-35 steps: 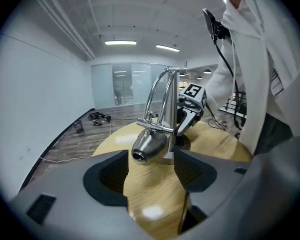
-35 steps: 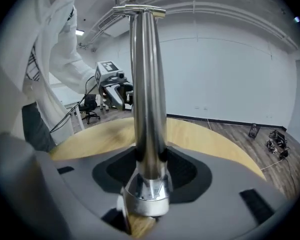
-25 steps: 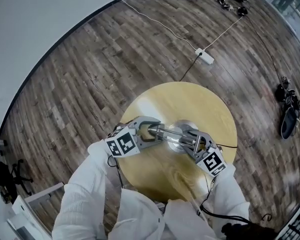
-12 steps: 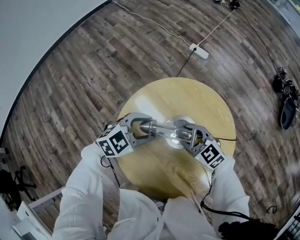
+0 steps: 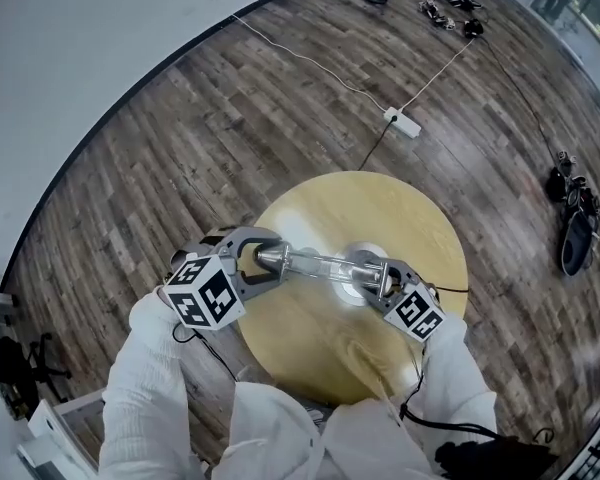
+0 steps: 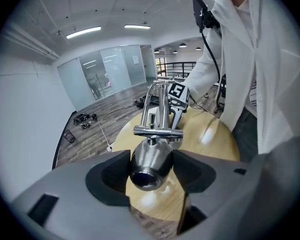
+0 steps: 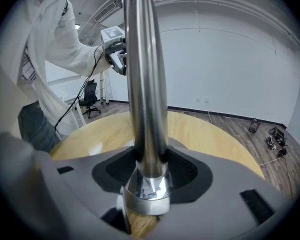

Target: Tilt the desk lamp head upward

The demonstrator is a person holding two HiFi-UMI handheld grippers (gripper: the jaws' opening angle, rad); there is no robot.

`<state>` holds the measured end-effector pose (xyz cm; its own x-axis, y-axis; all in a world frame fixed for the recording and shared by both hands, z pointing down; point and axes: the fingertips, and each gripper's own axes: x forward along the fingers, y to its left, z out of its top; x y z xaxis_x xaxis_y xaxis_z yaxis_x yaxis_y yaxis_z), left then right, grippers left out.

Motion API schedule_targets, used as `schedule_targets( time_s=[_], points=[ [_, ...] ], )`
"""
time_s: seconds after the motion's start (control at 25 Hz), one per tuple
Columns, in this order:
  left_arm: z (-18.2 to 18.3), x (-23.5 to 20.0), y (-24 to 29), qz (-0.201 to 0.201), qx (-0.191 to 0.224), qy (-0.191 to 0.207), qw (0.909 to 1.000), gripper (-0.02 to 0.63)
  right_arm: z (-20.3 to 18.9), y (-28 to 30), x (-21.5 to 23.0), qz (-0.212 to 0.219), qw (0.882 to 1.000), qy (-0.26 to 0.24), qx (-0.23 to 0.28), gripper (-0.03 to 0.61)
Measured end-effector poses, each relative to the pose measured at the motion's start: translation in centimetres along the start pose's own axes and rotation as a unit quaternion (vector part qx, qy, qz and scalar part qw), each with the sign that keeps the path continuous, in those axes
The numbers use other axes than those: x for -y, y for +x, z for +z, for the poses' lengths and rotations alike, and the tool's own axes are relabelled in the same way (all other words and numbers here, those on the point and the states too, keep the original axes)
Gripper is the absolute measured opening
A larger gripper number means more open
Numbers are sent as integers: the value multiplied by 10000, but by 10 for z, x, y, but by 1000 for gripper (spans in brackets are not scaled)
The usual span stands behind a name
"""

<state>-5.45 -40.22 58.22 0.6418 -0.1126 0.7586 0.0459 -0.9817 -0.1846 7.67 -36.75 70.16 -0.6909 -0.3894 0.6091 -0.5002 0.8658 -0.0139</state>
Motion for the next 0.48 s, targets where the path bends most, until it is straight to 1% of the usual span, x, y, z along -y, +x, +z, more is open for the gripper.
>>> schedule_targets(
  time_s=[0.12, 0.28, 0.48],
  points=[
    [5, 0, -14, 1, -140, 55, 9999, 265, -2, -3, 1, -48, 9998, -54, -196, 202],
    [15, 0, -33, -38, -379, 165, 9991, 262, -2, -2, 0, -40, 9996, -92, -277, 202],
    [40, -3, -62, -33, -814, 592, 9949, 261, 0, -6, 0, -28, 9992, -61, -399, 202]
  ],
)
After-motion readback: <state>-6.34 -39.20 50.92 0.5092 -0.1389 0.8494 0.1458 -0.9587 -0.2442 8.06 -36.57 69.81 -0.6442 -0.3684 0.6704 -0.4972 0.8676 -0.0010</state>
